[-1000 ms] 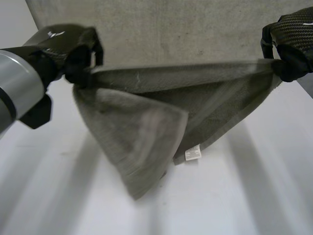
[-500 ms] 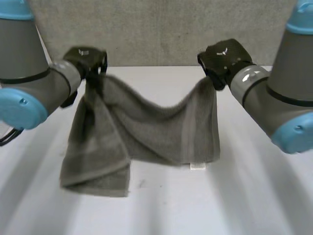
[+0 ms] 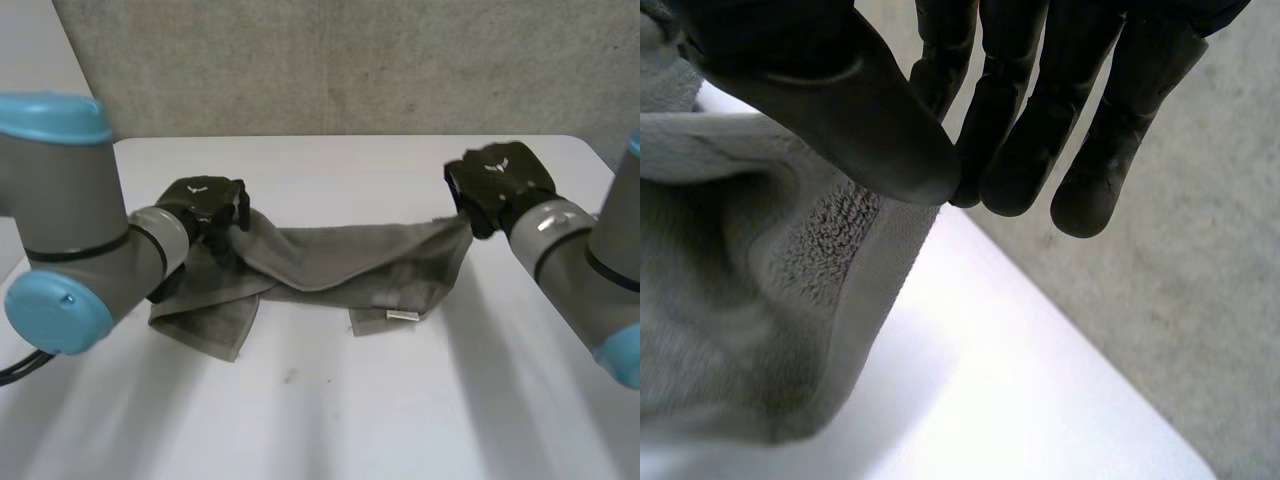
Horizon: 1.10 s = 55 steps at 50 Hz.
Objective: Fold the towel.
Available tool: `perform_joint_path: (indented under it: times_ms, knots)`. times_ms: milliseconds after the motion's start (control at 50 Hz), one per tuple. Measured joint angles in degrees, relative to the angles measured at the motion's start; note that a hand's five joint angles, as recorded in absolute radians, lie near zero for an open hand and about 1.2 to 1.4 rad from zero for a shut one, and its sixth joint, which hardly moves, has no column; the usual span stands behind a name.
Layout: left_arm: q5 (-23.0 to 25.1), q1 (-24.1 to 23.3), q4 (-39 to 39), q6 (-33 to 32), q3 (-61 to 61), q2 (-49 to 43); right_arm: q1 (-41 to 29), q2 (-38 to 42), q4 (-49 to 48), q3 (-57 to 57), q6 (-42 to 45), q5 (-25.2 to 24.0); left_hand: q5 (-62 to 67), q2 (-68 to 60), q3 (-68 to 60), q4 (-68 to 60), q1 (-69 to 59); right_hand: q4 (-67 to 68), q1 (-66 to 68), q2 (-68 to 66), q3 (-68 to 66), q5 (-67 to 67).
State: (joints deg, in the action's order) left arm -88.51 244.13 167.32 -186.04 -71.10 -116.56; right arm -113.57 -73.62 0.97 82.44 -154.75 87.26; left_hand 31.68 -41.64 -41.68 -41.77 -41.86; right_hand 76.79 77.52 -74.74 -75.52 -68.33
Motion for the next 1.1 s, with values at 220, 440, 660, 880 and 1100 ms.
perform_joint_path:
  times_ms: [220,440,660,880,1100]
  knots:
    - [-0.7,-4.0,10.8,0.4,-3.6,-0.2,11.2,-2.3,-6.9,10.1,-0.8,-5.4,-18.9,18.5,18.5,18.7,19.0,0.0,0.0,0.0,0.0,0.0]
    - [-4.1,-6.0,13.0,0.4,-9.0,0.8,14.4,-1.2,-10.3,11.9,-1.5,-6.3,-28.5,28.5,28.4,28.5,28.4,0.0,0.0,0.0,0.0,0.0]
    - [-9.3,-5.7,15.5,0.3,-14.5,-0.1,16.5,0.5,-16.0,12.7,-0.9,-5.4,-18.7,18.8,18.8,19.0,18.9,0.0,0.0,0.0,0.0,0.0]
    - [-9.2,-5.1,20.6,-0.1,-16.9,-3.1,18.6,2.7,-16.7,12.0,-0.9,-5.2,-7.5,7.4,7.4,7.5,7.6,0.0,0.0,0.0,0.0,0.0]
    - [-8.3,-5.0,28.2,-0.5,-13.7,-9.6,18.1,3.0,-16.5,12.8,-0.8,-5.4,-7.4,7.3,7.4,7.5,7.5,0.0,0.0,0.0,0.0,0.0]
